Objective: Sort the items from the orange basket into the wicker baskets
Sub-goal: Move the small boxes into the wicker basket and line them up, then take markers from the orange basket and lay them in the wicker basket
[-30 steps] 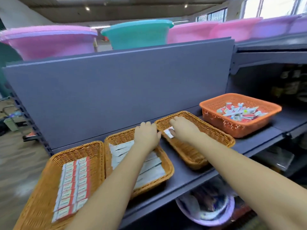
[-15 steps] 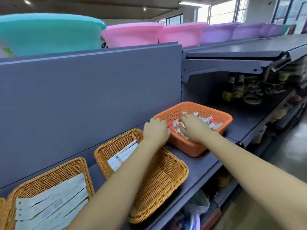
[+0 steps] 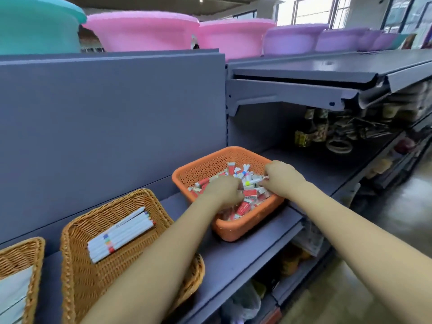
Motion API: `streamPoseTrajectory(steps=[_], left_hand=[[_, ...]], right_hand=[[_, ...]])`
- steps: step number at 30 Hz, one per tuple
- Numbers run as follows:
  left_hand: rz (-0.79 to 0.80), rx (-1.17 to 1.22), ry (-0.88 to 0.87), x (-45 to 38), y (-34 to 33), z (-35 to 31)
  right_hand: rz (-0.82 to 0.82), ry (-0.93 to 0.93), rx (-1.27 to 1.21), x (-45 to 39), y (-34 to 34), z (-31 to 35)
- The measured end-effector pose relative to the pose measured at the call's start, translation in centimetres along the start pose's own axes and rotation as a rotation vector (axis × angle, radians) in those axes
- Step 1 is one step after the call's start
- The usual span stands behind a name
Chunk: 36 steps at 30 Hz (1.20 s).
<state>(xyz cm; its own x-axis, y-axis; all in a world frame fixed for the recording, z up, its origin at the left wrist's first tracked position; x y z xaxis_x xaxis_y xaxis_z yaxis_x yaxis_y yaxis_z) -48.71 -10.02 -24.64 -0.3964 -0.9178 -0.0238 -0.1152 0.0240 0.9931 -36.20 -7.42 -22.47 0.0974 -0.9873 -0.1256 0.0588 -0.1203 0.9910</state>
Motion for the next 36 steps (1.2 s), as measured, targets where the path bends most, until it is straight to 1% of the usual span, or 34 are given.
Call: streamPoseTrajectory(steps=[7,14,18,21,23,24,26,27,30,33,36], left_hand=[[0.068,0.128,0.073,-0.3,-0.7,-0.4],[0.147,-0.006,0.115,-0.7,-0.2,-1.9],[0.098,-0.037,0.130,-0.3,0.3,-2.0],[0.005,-0.003,0.165,0.8,0.9,-1.3],[-0.084,0.040,0.192,2.0,1.5,-0.7],[-0.139,0.070,0.205,2.7,1.9,-0.3],[-0.253,0.135,0.215,4.2,3.1,0.2],[-0.305,0.166,0.214,5.0,3.6,0.3],[-0.440,0.233,0.216,7.8,5.1,0.8],[-0.530,0.230,0.252,10.7,5.6,1.9],[-0.627,0.277,0.257,13.9,5.5,3.0]], right_hand=[[0.119,0.018,-0.083,-2.1,-0.9,-1.0],[0.158,0.020,-0.065,-2.6,-0.7,-0.6],[0.160,0.058,-0.133,-2.8,0.1,-1.2],[0.121,0.064,-0.336,-3.2,1.4,-2.1],[0.105,0.065,-0.535,-3.0,2.2,-2.4],[0.136,0.067,-0.690,-2.9,2.2,-2.2],[0.267,0.072,-1.039,-2.2,1.8,-1.2],[0.325,0.087,-1.162,-1.7,1.7,-0.4],[0.449,0.167,-1.347,0.2,1.7,2.4],[0.527,0.228,-1.511,2.3,1.9,4.9],[0.586,0.260,-1.653,4.4,1.9,7.2]])
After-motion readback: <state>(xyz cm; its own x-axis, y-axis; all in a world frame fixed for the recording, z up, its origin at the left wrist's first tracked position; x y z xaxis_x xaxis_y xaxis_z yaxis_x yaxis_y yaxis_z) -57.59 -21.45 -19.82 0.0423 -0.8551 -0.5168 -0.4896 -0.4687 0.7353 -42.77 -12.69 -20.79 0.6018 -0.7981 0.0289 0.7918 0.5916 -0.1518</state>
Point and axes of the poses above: each hand's wrist, its own x-axis away from the middle knuckle, its own y-axis out of the back of the hand, z = x × y, the point moved 8 cm from there along -x, towards the middle knuckle, and after that the axes turned 7 degrees about -y, right-handed, at the moved point
